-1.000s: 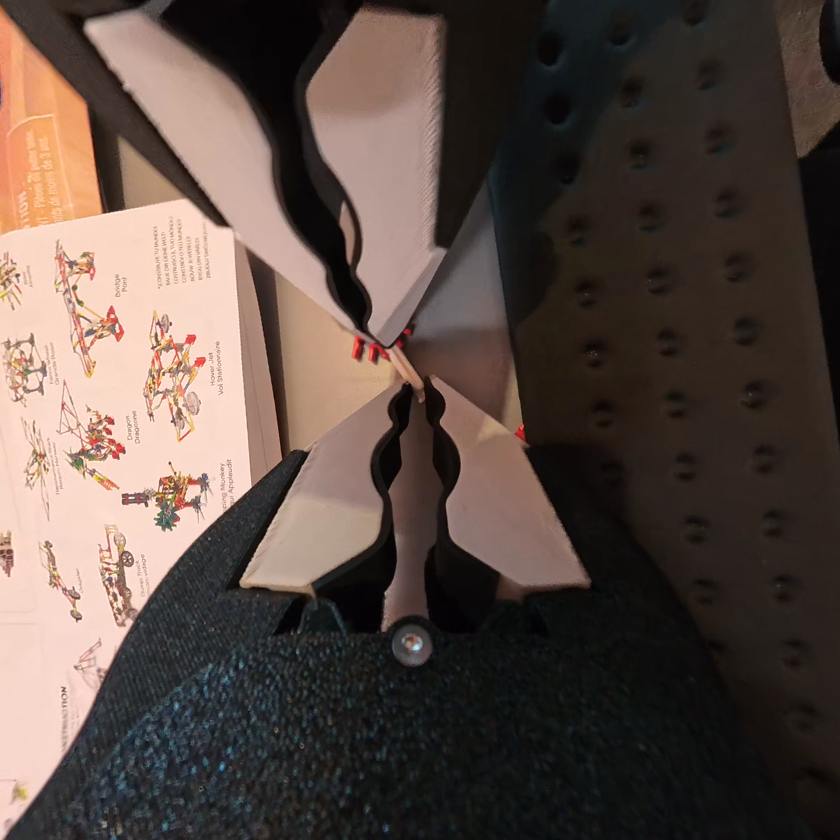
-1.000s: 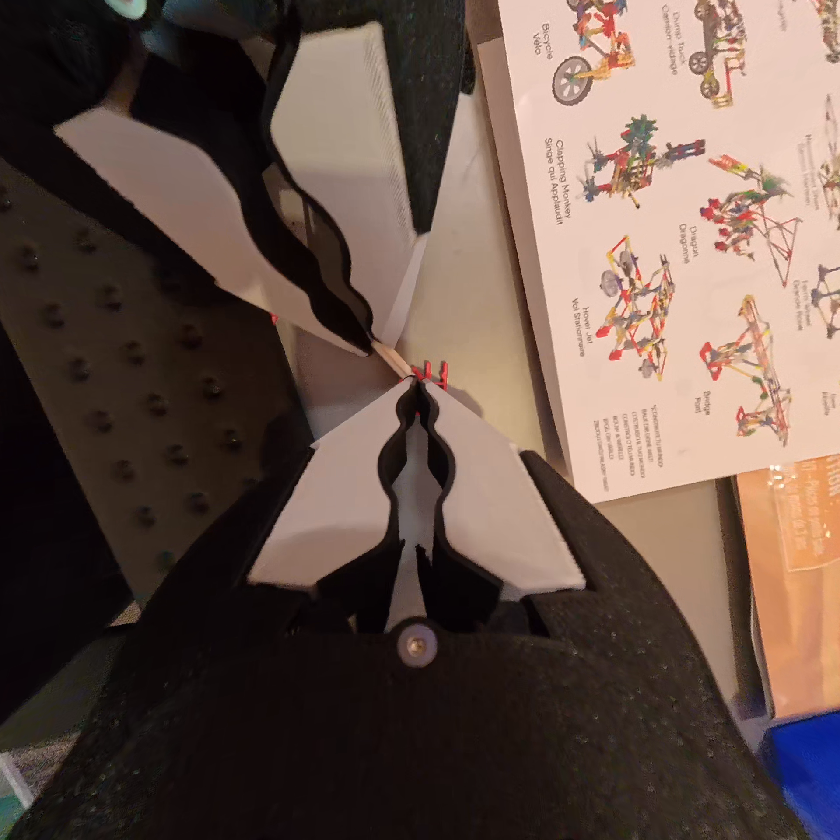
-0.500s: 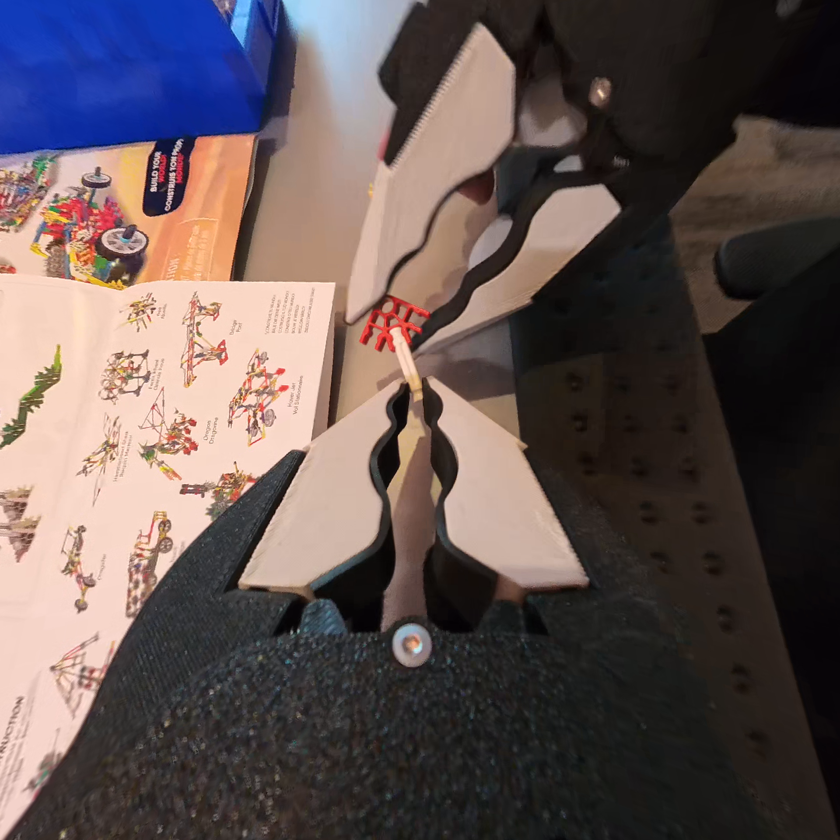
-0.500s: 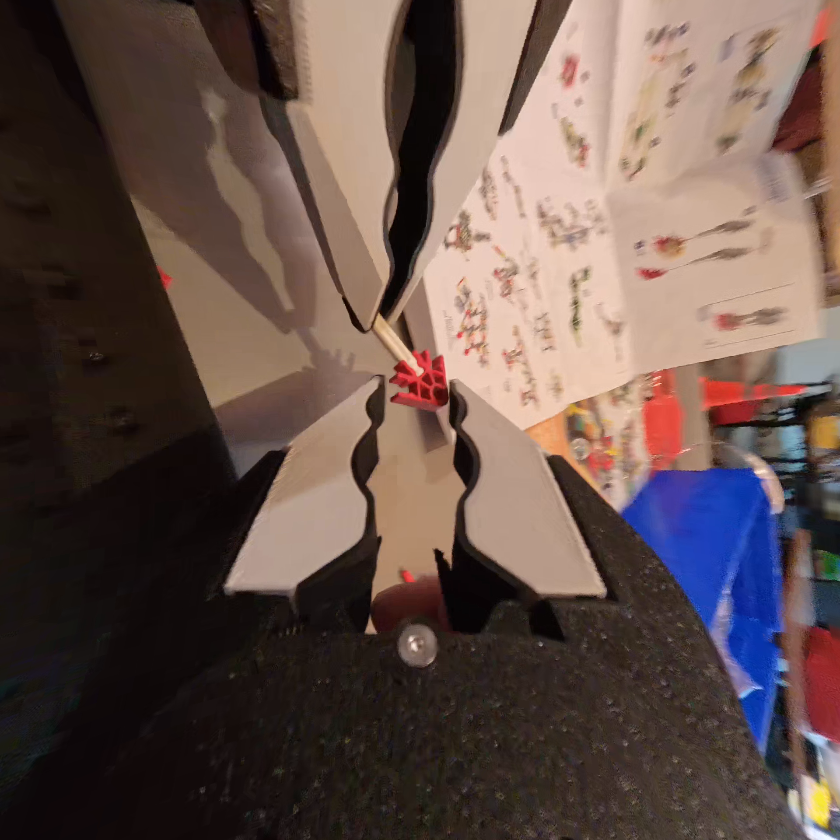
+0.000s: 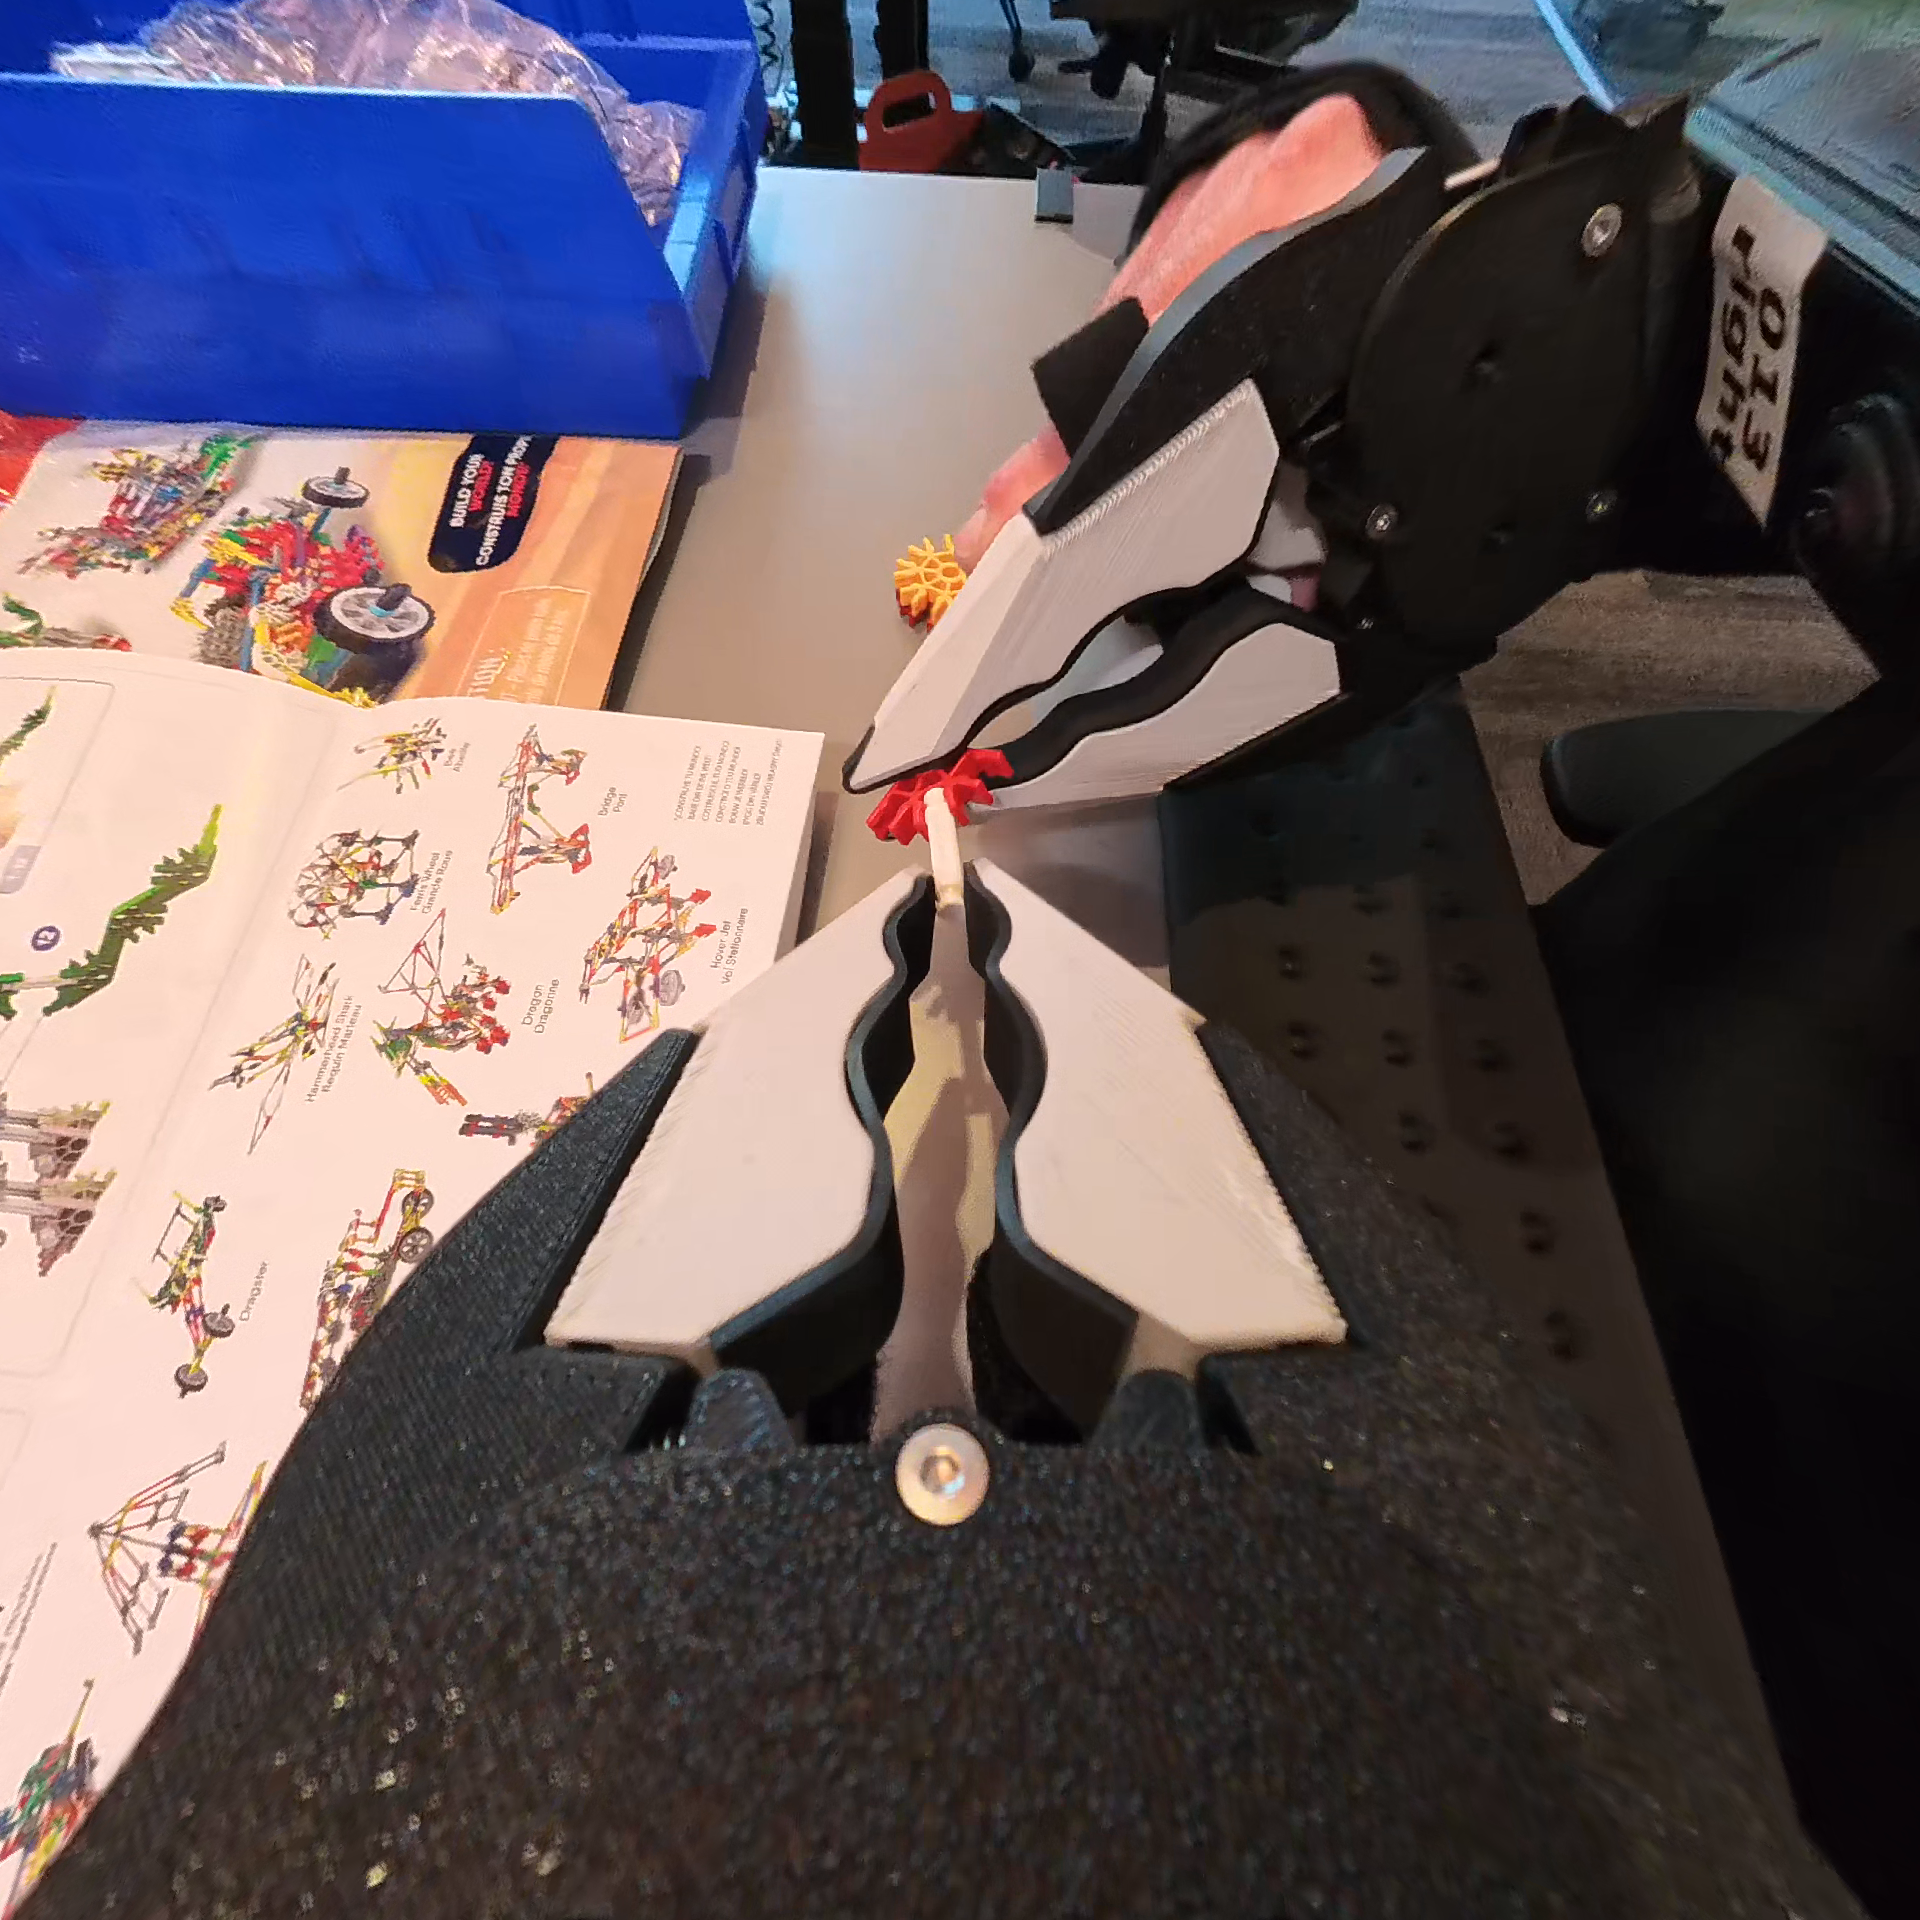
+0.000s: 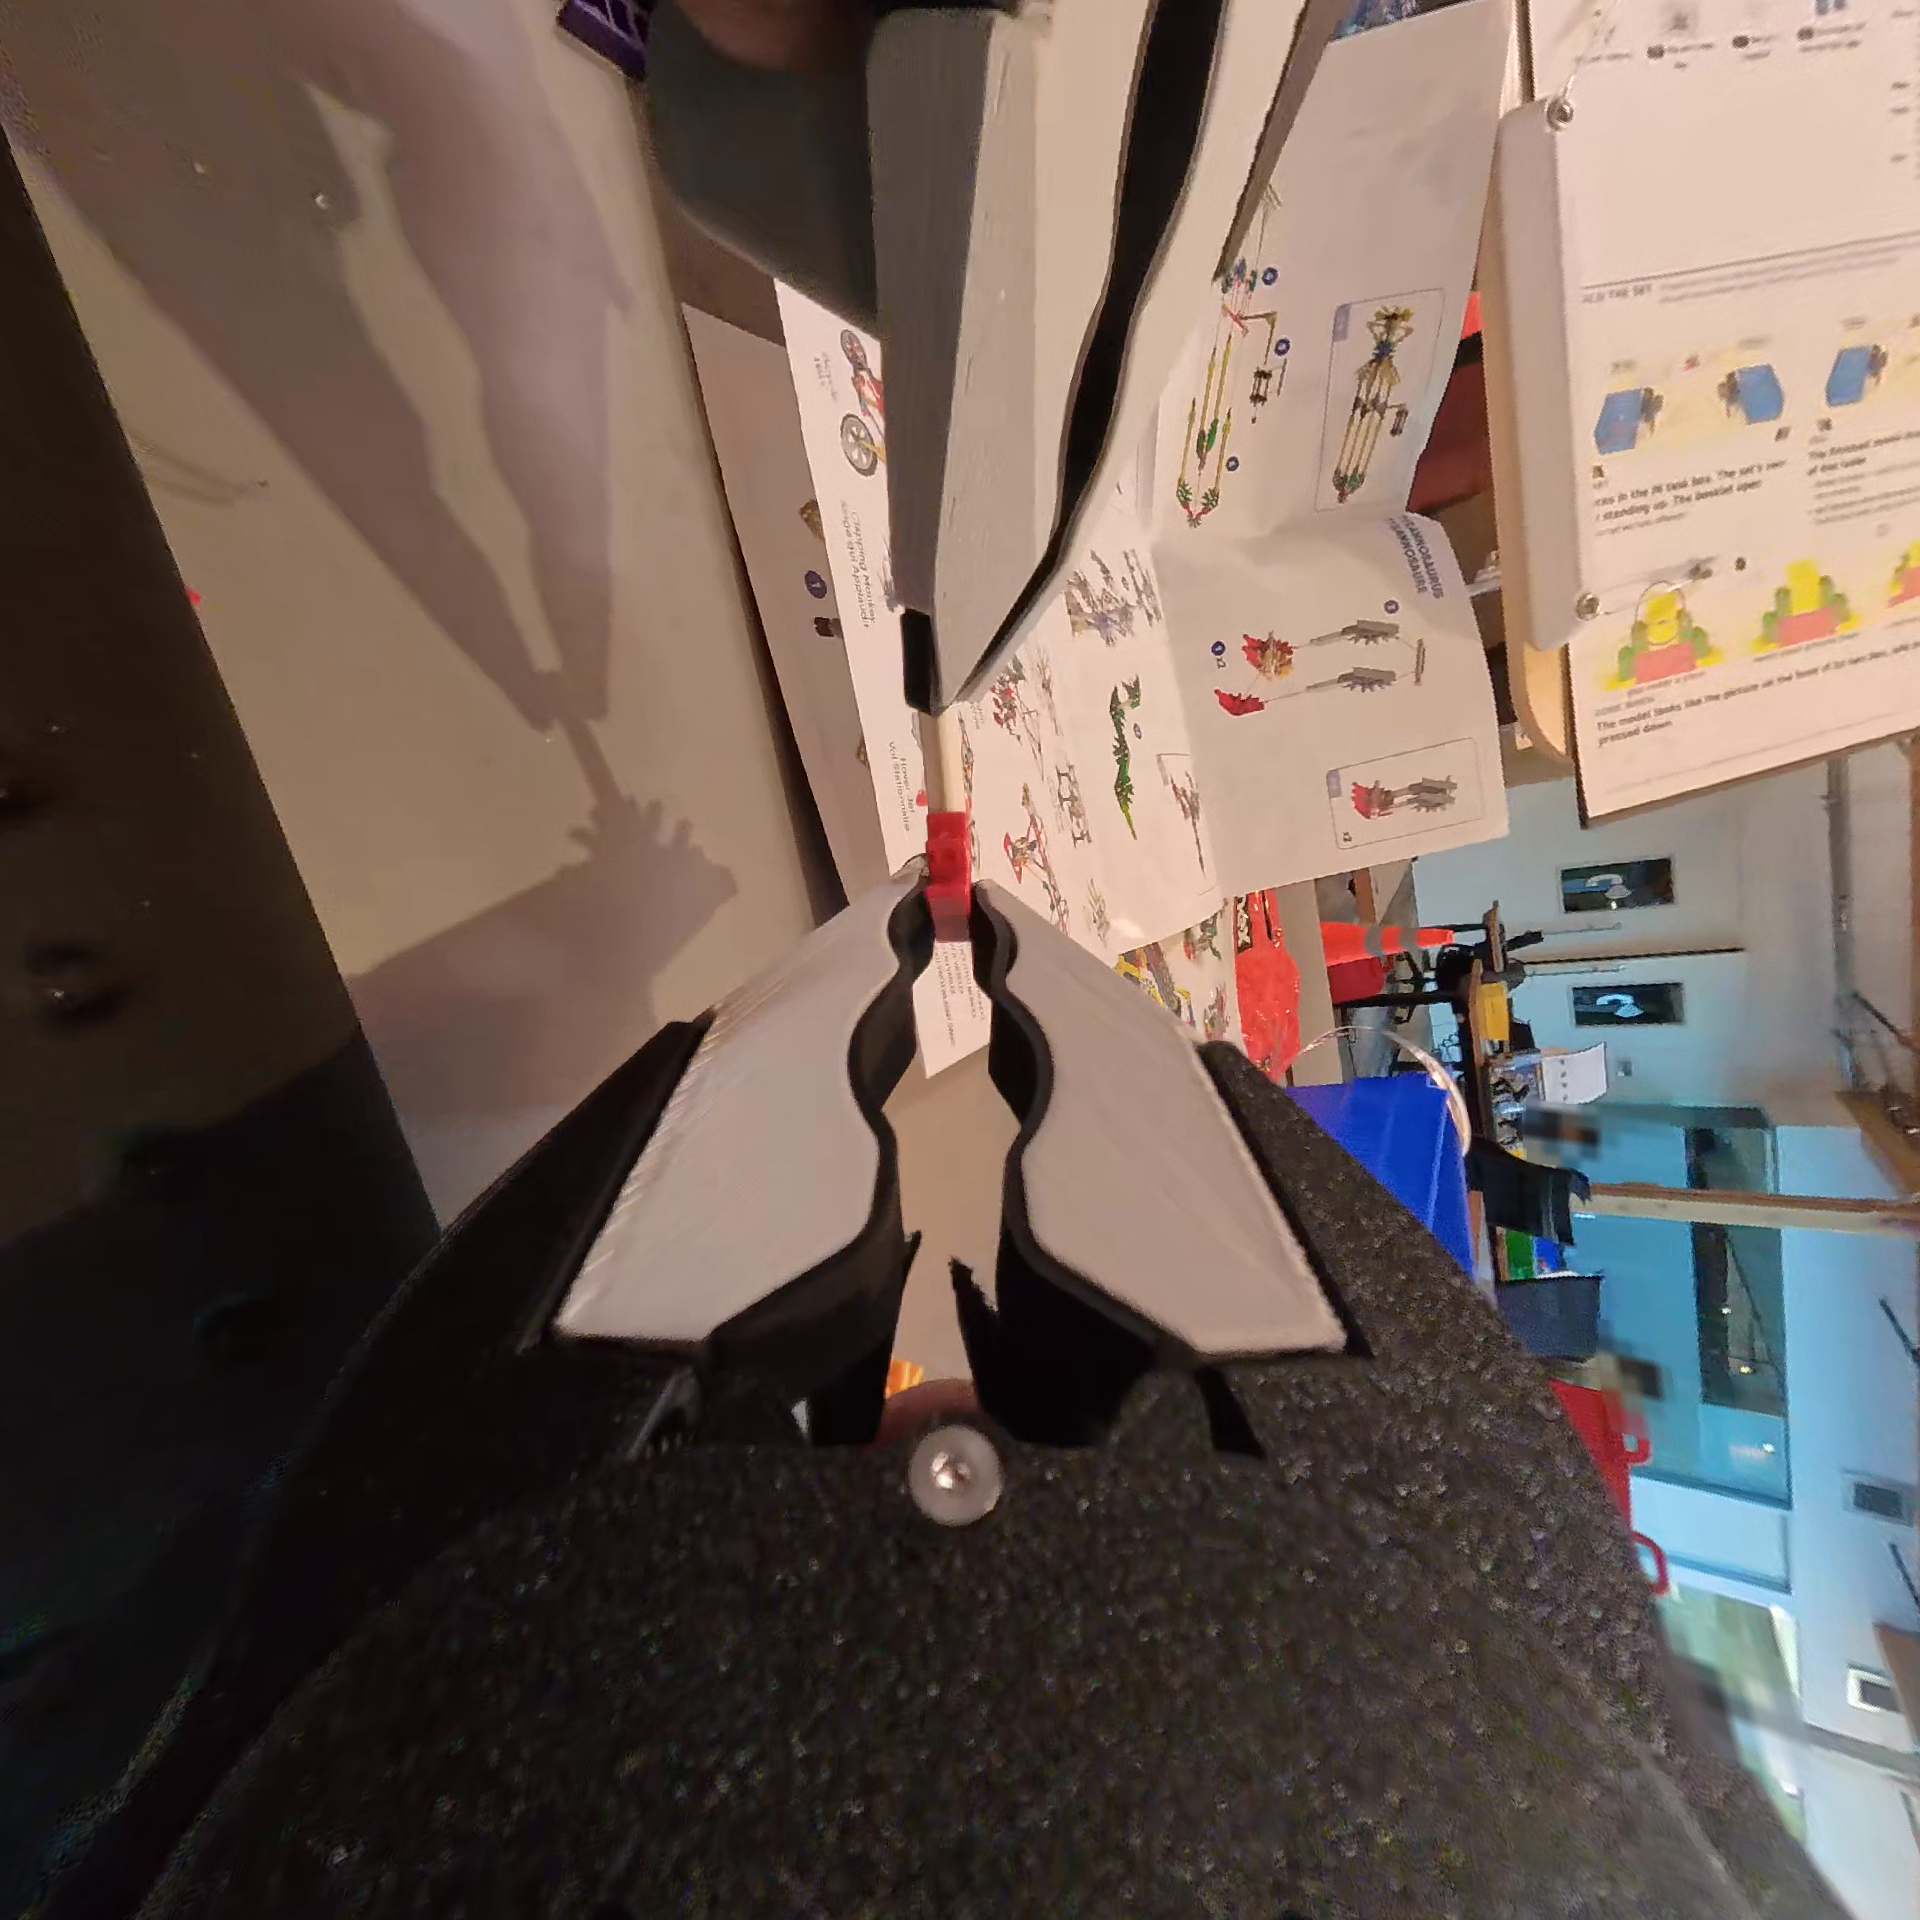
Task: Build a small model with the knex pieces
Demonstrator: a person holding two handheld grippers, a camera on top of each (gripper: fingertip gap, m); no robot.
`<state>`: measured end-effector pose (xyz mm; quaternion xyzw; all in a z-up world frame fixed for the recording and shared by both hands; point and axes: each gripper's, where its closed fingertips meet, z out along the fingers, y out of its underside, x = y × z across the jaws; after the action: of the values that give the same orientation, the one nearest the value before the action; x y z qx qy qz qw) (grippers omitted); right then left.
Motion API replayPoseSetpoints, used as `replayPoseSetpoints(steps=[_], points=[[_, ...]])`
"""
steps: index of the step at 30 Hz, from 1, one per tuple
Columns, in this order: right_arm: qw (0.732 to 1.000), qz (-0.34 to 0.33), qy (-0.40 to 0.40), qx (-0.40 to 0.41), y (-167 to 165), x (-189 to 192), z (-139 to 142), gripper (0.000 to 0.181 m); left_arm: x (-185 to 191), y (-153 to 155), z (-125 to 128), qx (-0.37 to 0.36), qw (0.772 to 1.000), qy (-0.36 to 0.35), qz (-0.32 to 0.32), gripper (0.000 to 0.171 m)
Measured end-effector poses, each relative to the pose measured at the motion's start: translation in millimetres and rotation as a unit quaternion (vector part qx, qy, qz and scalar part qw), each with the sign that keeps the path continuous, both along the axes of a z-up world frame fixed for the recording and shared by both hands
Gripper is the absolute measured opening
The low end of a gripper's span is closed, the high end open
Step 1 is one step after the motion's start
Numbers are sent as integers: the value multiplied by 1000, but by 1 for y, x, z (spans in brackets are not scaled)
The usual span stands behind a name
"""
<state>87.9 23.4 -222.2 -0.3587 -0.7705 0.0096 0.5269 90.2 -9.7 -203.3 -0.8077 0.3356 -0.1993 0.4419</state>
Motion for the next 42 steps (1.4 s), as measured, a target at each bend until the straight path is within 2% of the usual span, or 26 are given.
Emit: replayPoseSetpoints(steps=[9, 17, 19, 24, 26, 31, 35, 38, 42], points=[[998, -37, 23, -45, 3, -1, -6, 5, -2, 6, -1, 36, 999, 1, 31, 2], [995, -49, 25, -89, 0, -3, -20, 3, -4, 6, -11, 48, 997, -12, 60, 2], [994, -52, 21, -94, 0, -3, -25, 3, -5, 6, -16, 52, 997, 4, 59, 2], [995, -43, 9, -85, -1, -4, -29, 3, -6, 8, -18, 91, 991, 94, 37, 4], [996, -36, 2, -79, -4, -5, -32, 3, -6, 9, -23, 110, 980, 164, 20, 8], [995, -37, 5, -90, -4, -5, -32, 3, -9, 8, -34, 124, 958, 260, -8, 8], [996, -36, -4, -86, -5, -5, -35, 5, -10, 8, -40, 134, 941, 310, -22, 10], [995, -40, -13, -91, -4, -5, -39, 4, -12, 13, -43, 163, 913, 373, -21, 5], [992, -45, -11, -116, -3, -4, -39, 5, -12, 16, -44, 189, 901, 391, -13, 3]])
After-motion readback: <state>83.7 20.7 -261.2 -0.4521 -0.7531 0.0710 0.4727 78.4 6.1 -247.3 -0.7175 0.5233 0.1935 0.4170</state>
